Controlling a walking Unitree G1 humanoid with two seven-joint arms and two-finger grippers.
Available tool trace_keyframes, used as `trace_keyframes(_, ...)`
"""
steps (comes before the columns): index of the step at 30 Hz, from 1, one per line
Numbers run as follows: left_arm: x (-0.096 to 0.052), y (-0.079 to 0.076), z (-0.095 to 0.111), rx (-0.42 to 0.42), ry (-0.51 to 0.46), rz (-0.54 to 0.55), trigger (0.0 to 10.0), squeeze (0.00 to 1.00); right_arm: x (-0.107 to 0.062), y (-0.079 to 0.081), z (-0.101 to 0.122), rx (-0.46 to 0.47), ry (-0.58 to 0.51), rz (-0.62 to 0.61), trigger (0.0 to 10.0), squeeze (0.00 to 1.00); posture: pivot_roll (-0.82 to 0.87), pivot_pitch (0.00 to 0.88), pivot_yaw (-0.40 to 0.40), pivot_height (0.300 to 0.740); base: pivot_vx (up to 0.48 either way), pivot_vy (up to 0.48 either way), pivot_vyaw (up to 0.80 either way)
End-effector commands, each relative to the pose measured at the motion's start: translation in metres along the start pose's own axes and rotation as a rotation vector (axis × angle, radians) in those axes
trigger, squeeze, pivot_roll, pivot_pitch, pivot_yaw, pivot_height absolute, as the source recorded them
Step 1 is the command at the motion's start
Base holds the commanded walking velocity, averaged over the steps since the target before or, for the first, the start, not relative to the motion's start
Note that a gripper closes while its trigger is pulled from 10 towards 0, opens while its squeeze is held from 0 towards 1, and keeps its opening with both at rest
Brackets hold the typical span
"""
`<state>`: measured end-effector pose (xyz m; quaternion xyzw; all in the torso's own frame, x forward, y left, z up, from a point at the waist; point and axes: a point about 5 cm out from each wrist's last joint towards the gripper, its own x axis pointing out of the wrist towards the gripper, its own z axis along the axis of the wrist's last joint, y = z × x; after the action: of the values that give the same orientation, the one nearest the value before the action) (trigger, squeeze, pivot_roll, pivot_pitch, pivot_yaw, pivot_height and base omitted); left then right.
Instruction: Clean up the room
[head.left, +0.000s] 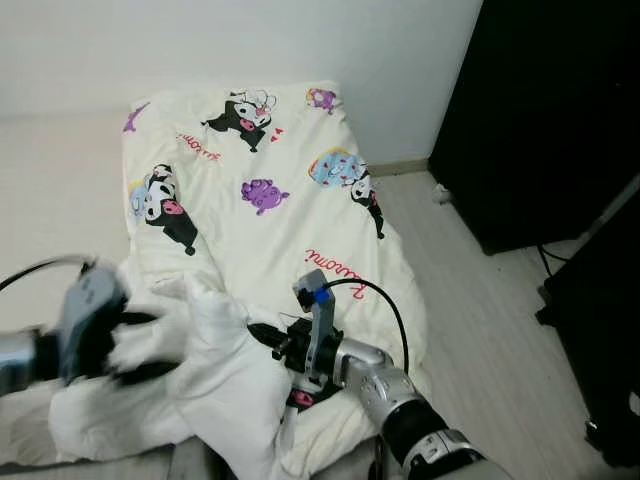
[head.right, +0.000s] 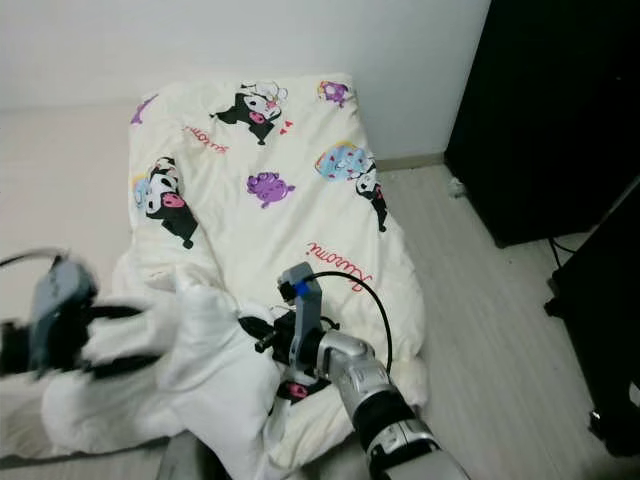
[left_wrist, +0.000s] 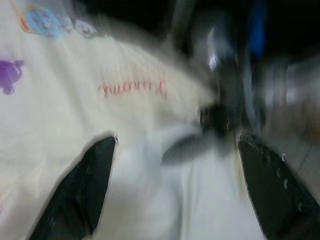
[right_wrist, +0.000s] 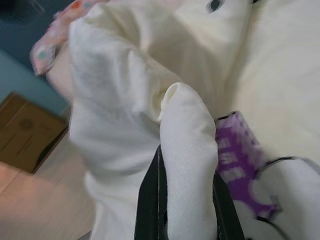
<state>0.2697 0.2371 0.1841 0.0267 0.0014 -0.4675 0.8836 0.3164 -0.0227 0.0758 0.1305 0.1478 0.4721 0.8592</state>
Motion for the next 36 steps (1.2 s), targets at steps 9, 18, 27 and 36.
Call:
trace_keyframes(9, 0.040, -0.049, -0.005, -0.043, -0.116, -0.154, 10.0, 0.00, 0.017, 0.017, 0.004, 0.002, -0.015, 0.055, 10.0, 0.00, -0.04, 0.159, 0.003, 0.566, 0.000, 0.000, 0.00)
trace_keyframes(18, 0.071, -0.036, 0.027, 0.389, 0.058, -0.064, 10.0, 0.00, 0.022, 0.033, -0.003, -0.037, 0.015, 0.182, 10.0, 0.00, -0.04, 0.158, 0.006, 0.566, 0.000, 0.000, 0.00)
trace_keyframes(27, 0.080, -0.036, 0.030, 0.686, 0.220, -0.125, 10.0, 0.00, 0.025, 0.041, -0.005, -0.069, 0.033, 0.233, 10.0, 0.00, -0.05, 0.157, 0.008, 0.566, 0.000, 0.000, 0.00)
trace_keyframes(36, 0.050, -0.032, 0.010, 0.786, 0.621, -0.417, 10.0, 0.00, 0.025, 0.042, -0.006, -0.079, 0.043, 0.257, 10.0, 0.00, -0.05, 0.159, 0.015, 0.566, 0.000, 0.000, 0.00)
